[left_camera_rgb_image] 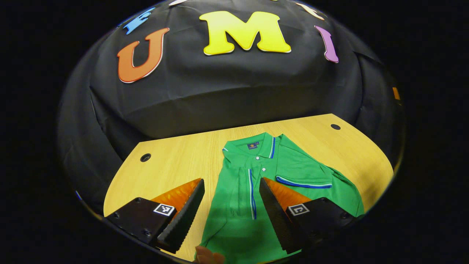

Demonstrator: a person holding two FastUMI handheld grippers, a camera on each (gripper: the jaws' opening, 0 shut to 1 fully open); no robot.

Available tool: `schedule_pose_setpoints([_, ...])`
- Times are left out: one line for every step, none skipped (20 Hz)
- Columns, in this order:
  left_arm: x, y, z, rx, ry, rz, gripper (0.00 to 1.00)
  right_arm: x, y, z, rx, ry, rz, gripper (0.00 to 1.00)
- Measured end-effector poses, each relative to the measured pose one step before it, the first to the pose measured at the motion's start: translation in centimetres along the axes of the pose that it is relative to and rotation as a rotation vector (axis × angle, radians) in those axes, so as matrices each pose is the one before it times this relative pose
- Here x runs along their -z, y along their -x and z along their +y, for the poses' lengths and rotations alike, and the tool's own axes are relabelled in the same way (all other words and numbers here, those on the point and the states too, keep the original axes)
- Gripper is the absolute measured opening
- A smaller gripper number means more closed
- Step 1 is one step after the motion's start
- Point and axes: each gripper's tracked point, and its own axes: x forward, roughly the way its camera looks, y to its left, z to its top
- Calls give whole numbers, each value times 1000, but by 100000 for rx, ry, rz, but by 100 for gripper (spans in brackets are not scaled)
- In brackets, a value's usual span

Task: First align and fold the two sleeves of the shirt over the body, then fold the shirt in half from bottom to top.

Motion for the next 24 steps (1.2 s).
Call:
schedule_pose_setpoints([574, 1734, 472, -1026, -75, -740, 96, 406, 1031, 488, -932, -244, 174, 93])
schedule_pose_setpoints([699, 1596, 308, -671, -226, -376, 100, 442, 988, 537, -783, 294, 357, 93])
schedule_pose_setpoints([770, 1595, 160, -238, -237, 89, 96, 413, 1054, 374, -574, 501, 148, 93])
schedule_pose_setpoints([1023, 1500, 172, -227, -194, 563, 96, 617, 979, 282, -617, 499, 465, 94])
schedule_pose_setpoints([988, 1441, 71, 142, -44, 922, 97, 664, 985, 286, -566, 523, 781, 93])
schedule_pose_setpoints([983, 1225, -80, 534, 561, 721, 97, 642, 859, 162, -296, 516, 618, 93])
schedule_pose_setpoints([876, 1071, 16, 26, 557, 749, 98, 496, 1028, 151, -382, 411, 385, 94])
schedule_pose_setpoints([1025, 1130, 126, -210, 609, 729, 98, 442, 871, 155, -299, 831, 182, 93])
schedule_pose_setpoints([836, 1148, 167, -245, 607, 368, 98, 581, 880, 116, -124, 988, 551, 93])
schedule_pose_setpoints([766, 1099, -22, -169, 629, 353, 97, 701, 786, 165, -506, 673, 613, 93])
schedule_pose_setpoints([575, 1071, 26, -397, 395, -363, 97, 757, 816, 180, -437, 547, 990, 94])
schedule_pose_setpoints([593, 873, -34, -192, 399, -573, 97, 829, 746, 261, -678, 677, 1124, 93])
schedule_pose_setpoints([526, 943, -81, -135, 598, -255, 97, 1047, 704, 203, -523, 1049, 1372, 93])
schedule_pose_setpoints([743, 826, -22, -144, 961, 125, 97, 1094, 591, 209, -320, 1074, 1558, 93])
schedule_pose_setpoints([642, 748, -180, -71, 1263, 494, 97, 1104, 610, 235, -622, 538, 1513, 94])
schedule_pose_setpoints([806, 678, -179, 169, 1498, 634, 97, 1176, 462, 143, -477, 465, 1423, 93])
schedule_pose_setpoints([877, 703, -61, -100, 1062, 985, 97, 1162, 456, 176, -316, 445, 1851, 93])
schedule_pose_setpoints([819, 760, 29, -539, 884, 931, 98, 1260, 269, 206, -519, 315, 1909, 93])
schedule_pose_setpoints([746, 584, 73, -350, 791, 554, 97, 1107, 235, 156, -357, 484, 1627, 93])
schedule_pose_setpoints([834, 613, 123, -254, 152, 763, 97, 1164, 203, 161, -376, 901, 1867, 94])
schedule_pose_setpoints([740, 457, 240, -621, -624, 985, 97, 1101, 168, 235, -400, 1062, 1555, 94])
schedule_pose_setpoints([726, 398, 252, -729, -427, 825, 97, 1231, 20, 197, -235, 1162, 2114, 94])
schedule_pose_setpoints([691, 289, 209, -483, -87, 1165, 97, 1072, 22, 259, -816, 719, 2015, 94])
schedule_pose_setpoints([829, 167, 196, -288, 28, 1495, 97, 806, -45, 199, -274, 326, 1624, 93])
